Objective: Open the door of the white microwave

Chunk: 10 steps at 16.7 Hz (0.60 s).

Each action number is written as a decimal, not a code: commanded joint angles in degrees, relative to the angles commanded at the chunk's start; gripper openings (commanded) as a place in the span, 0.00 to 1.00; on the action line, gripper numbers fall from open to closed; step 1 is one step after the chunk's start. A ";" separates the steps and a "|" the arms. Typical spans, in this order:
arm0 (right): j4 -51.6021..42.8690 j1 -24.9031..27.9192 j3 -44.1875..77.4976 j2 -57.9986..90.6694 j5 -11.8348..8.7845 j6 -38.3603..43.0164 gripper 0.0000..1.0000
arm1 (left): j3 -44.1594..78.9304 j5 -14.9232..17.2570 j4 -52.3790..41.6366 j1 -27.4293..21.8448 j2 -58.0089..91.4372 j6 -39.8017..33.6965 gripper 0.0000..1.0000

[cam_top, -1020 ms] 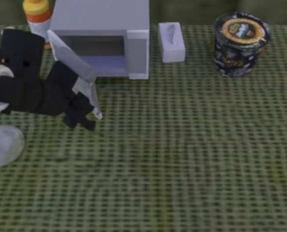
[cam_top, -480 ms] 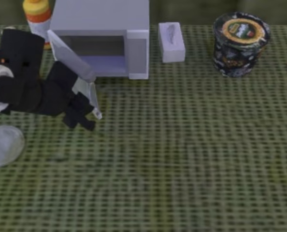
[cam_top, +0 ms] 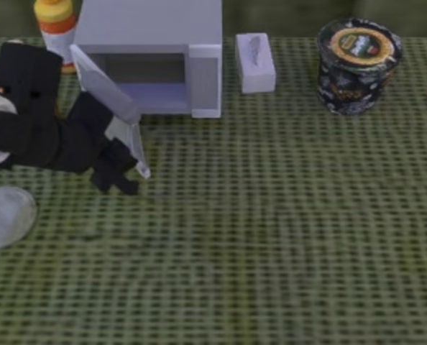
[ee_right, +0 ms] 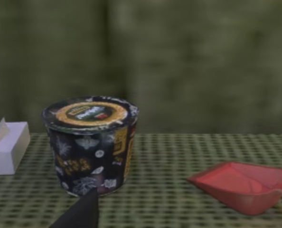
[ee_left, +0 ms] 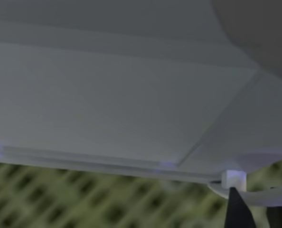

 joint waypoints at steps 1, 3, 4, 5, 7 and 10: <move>0.00 0.00 0.00 0.00 0.00 0.00 1.00 | 0.09 0.37 -0.22 0.35 -0.07 0.60 0.00; 0.00 0.00 0.00 0.00 0.00 0.00 1.00 | 0.26 1.19 -0.72 0.98 -0.23 2.07 0.00; 0.00 0.00 0.00 0.00 0.00 0.00 1.00 | 0.26 1.60 -1.08 1.36 -0.22 2.76 0.00; 0.00 0.00 0.00 0.00 0.00 0.00 1.00 | 0.26 1.90 -1.35 1.63 -0.19 3.28 0.00; 0.00 0.00 0.00 0.00 0.00 0.00 1.00 | 0.26 1.99 -1.43 1.69 -0.19 3.44 0.00; 0.00 0.00 0.00 0.00 0.00 0.00 1.00 | 0.26 1.99 -1.43 1.69 -0.19 3.44 0.00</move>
